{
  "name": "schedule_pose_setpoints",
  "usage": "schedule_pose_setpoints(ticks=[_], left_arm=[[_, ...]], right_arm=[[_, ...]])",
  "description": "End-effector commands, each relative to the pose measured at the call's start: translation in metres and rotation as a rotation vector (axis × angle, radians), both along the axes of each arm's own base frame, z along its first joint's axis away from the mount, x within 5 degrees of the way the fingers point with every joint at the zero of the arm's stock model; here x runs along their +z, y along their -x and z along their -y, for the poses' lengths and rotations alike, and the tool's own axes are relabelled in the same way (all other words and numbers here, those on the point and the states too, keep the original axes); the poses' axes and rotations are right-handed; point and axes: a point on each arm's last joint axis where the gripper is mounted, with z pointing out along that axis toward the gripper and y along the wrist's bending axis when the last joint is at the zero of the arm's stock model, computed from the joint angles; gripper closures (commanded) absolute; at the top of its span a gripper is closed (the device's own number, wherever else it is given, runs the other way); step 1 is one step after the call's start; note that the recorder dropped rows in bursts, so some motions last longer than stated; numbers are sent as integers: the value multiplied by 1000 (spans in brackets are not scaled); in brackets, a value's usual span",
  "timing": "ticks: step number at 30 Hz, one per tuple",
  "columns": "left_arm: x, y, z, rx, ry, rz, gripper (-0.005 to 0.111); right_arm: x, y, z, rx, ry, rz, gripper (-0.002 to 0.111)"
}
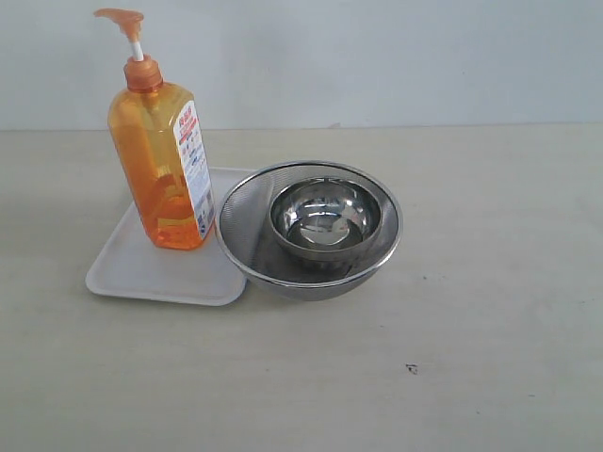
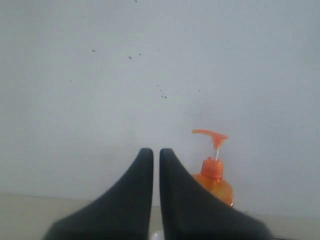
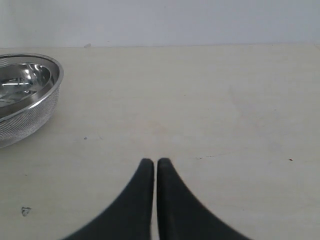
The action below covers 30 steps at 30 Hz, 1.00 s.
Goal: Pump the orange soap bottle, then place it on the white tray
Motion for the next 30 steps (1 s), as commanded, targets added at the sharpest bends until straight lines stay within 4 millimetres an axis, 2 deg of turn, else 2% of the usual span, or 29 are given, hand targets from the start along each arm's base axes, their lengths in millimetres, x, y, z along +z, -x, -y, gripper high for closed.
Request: schedule_pose_setpoints(ticks=[1, 12, 18, 20, 24, 25, 28, 30], left_arm=[[-3, 3, -1, 8, 14, 18, 102], [-3, 3, 2, -87, 282, 12, 102], [-3, 4, 3, -104, 301, 10, 102], [-2, 4, 5, -157, 426, 13, 102], [10, 9, 14, -434, 924, 66, 102], [13, 10, 15, -477, 971, 78, 102], [17, 13, 19, -551, 988, 100, 102], [16, 12, 18, -500, 881, 110, 102]], right_arm=[[1, 0, 0, -4, 7, 9, 108], [1, 0, 0, -4, 7, 9, 108], [1, 0, 0, -4, 7, 9, 108], [1, 0, 0, -4, 7, 9, 108], [1, 0, 0, -4, 7, 9, 108], [1, 0, 0, -4, 5, 9, 108], [1, 0, 0, -4, 5, 9, 108], [1, 0, 0, -4, 5, 9, 108]])
